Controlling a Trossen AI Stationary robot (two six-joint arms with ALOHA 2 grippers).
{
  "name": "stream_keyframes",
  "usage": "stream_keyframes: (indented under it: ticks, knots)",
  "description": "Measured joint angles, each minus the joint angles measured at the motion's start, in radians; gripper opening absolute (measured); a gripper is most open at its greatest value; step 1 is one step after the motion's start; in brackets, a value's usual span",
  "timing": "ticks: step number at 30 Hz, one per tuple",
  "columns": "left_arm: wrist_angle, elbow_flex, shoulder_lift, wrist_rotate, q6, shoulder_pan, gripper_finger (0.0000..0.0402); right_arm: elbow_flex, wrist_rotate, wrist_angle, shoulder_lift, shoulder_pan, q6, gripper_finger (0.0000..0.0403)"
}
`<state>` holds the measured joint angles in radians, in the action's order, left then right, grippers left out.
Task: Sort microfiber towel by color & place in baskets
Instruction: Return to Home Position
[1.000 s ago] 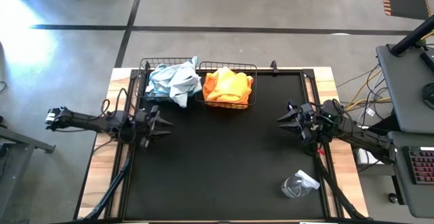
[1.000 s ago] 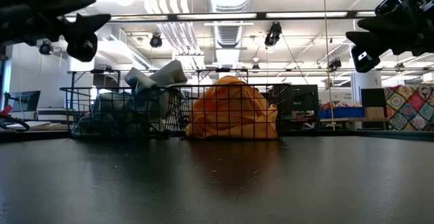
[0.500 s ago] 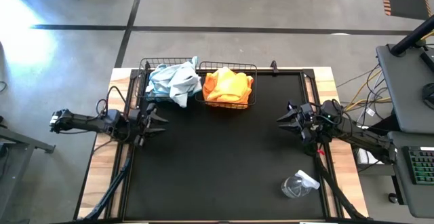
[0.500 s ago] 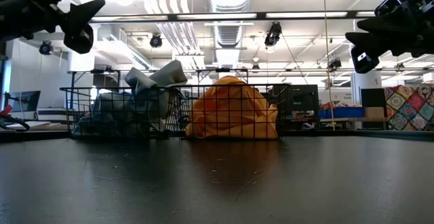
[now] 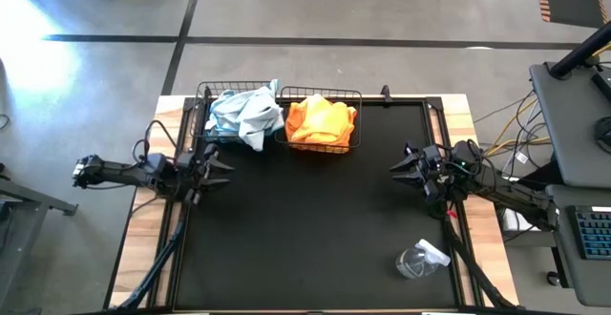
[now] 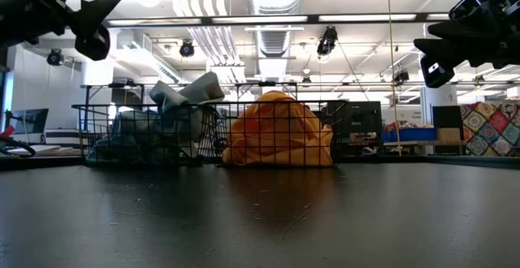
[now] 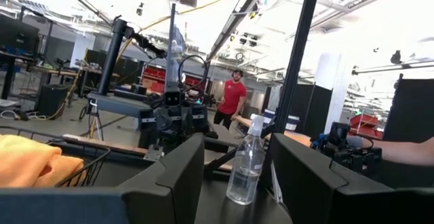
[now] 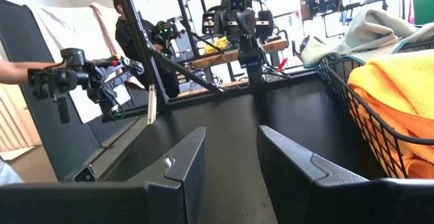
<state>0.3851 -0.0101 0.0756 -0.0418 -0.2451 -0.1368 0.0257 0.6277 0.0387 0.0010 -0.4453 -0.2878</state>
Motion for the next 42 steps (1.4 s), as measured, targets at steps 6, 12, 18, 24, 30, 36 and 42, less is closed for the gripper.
stream_keyframes:
  ticks: [6, 12, 18, 24, 30, 36, 42]
  knots:
    - [0.000, 0.000, -0.027, 0.000, 0.000, 0.000, 0.0158, 0.000, 0.000, -0.001, 0.000, 0.000, 0.000, 0.0125]
    - [0.000, 0.000, -0.053, 0.000, 0.000, 0.000, 0.0158, -0.001, 0.000, -0.001, 0.000, 0.000, 0.000, 0.0125]
    - [0.000, 0.001, -0.076, 0.000, 0.000, 0.000, 0.0158, -0.001, 0.000, -0.002, 0.000, 0.000, 0.000, 0.0125]
    - [0.000, 0.001, -0.076, 0.000, 0.000, 0.000, 0.0158, -0.001, 0.000, -0.002, 0.000, 0.000, 0.000, 0.0125]
    - [0.000, 0.001, -0.076, 0.000, 0.000, 0.000, 0.0158, -0.001, 0.000, -0.002, 0.000, 0.000, 0.000, 0.0125]
    - [0.000, 0.001, -0.076, 0.000, 0.000, 0.000, 0.0158, -0.002, 0.000, -0.002, 0.000, 0.000, 0.000, 0.0125]
    - [0.000, 0.001, -0.076, 0.000, 0.000, 0.000, 0.0158, -0.002, -0.001, -0.002, 0.000, 0.000, 0.000, 0.0125]
